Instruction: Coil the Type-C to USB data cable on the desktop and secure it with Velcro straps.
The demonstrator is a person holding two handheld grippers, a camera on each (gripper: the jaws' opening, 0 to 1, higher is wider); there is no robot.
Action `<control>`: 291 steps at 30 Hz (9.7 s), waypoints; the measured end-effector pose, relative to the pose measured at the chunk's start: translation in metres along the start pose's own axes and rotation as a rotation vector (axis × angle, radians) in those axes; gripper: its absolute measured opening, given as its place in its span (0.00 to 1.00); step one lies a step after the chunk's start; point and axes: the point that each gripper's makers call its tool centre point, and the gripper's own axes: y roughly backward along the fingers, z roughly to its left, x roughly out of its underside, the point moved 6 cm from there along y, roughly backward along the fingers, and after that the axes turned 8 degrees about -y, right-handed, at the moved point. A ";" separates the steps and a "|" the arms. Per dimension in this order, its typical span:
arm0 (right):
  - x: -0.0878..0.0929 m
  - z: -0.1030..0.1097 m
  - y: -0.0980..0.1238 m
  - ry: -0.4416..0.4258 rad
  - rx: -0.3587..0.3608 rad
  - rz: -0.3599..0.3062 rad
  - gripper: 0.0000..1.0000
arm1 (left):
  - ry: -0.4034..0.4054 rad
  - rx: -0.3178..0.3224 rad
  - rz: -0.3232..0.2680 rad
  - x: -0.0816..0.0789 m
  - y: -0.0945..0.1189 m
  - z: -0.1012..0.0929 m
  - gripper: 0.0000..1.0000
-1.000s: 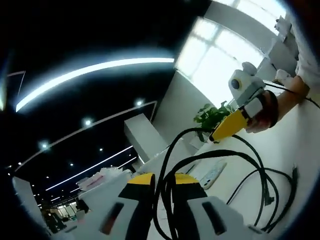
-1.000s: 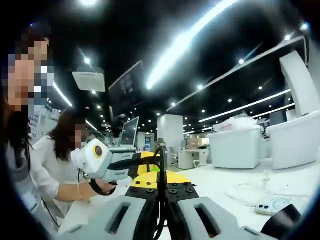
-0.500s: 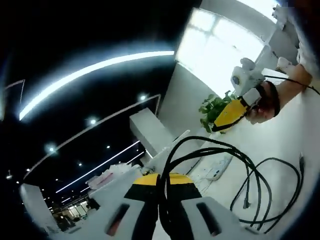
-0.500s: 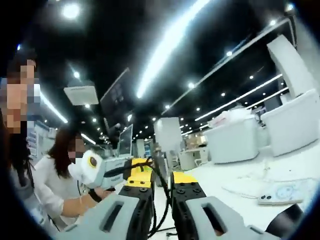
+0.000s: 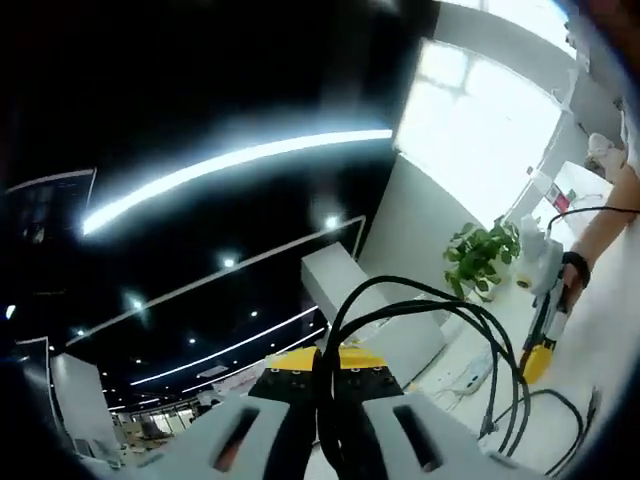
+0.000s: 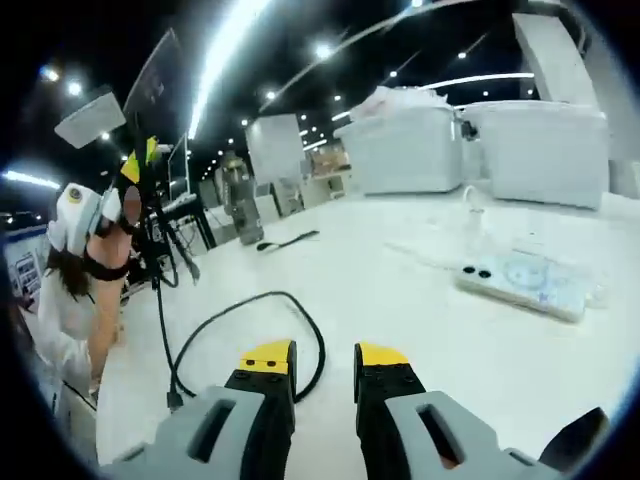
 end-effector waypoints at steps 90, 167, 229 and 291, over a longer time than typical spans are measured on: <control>-0.058 0.090 0.089 0.171 -0.519 -0.294 0.02 | -0.347 0.349 -0.050 -0.003 -0.021 -0.103 0.19; -0.080 0.119 0.096 0.694 -0.231 -0.432 0.02 | 0.086 0.569 0.041 0.006 -0.022 -0.112 0.39; 0.020 0.027 -0.025 -0.128 -0.175 0.023 0.26 | -0.161 0.123 -0.088 -0.047 -0.006 -0.033 0.04; -0.076 0.113 0.057 0.713 0.134 -0.526 0.27 | -0.057 0.347 0.173 -0.004 -0.024 -0.087 0.06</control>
